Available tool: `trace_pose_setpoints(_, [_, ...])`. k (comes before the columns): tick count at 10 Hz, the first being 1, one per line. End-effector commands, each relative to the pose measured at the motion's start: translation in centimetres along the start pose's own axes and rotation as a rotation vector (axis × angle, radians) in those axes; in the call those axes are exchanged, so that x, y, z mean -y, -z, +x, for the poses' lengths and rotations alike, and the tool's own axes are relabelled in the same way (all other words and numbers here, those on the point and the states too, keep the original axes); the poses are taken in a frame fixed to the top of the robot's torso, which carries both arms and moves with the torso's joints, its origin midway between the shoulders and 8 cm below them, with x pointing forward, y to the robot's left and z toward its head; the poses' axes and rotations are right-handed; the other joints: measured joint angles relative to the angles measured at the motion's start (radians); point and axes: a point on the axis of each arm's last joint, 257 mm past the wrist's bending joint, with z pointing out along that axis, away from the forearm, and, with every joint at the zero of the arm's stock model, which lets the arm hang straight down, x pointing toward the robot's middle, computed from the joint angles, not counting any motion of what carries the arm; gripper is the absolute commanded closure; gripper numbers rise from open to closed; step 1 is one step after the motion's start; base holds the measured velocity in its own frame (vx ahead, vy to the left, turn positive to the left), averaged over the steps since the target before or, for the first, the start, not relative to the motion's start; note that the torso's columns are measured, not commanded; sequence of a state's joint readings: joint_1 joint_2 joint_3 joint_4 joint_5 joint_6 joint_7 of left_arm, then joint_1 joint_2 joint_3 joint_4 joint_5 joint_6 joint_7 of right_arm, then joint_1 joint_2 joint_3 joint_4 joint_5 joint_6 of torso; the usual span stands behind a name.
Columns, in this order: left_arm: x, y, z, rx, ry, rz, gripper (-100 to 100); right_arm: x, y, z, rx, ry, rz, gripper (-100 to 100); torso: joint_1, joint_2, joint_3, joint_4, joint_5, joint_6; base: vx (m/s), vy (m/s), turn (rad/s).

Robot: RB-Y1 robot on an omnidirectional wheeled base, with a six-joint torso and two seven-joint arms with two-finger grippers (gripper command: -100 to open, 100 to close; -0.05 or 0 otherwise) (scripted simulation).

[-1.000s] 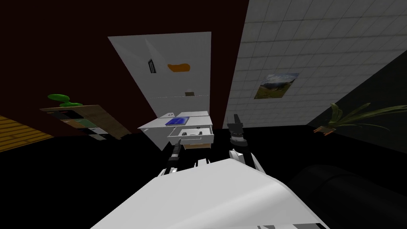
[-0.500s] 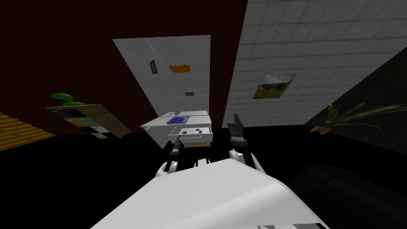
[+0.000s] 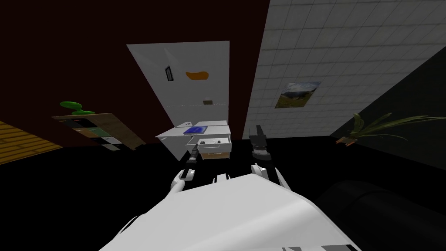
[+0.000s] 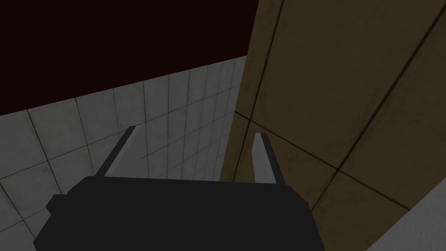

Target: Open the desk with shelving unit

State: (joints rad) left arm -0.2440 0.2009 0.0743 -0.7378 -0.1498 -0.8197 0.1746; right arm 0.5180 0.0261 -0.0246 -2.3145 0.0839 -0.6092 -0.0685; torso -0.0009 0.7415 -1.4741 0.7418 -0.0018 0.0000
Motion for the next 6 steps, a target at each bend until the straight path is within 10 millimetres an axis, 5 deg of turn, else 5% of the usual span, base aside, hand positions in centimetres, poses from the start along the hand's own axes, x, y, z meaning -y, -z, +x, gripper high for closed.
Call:
trace_pose_setpoints(1, [0.05, -0.18, -0.03, 0.0, 0.0, -0.001, 0, -0.01, -0.03, 0.02, 0.0, -0.001, -0.001, 0, 0.0, 0.018, 0.01, 0.002, 0.001, 0.0, -0.156, 0.058, 0.097])
trace_pose_setpoints(6, [-0.05, -0.07, -0.05, 0.001, 0.0, -0.004, 0, 0.0, 0.0, 0.0, 0.0, 0.0, 0.0, 0, 0.002, -0.005, -0.003, -0.004, 0.002, 0.0, -0.002, -0.006, -0.019])
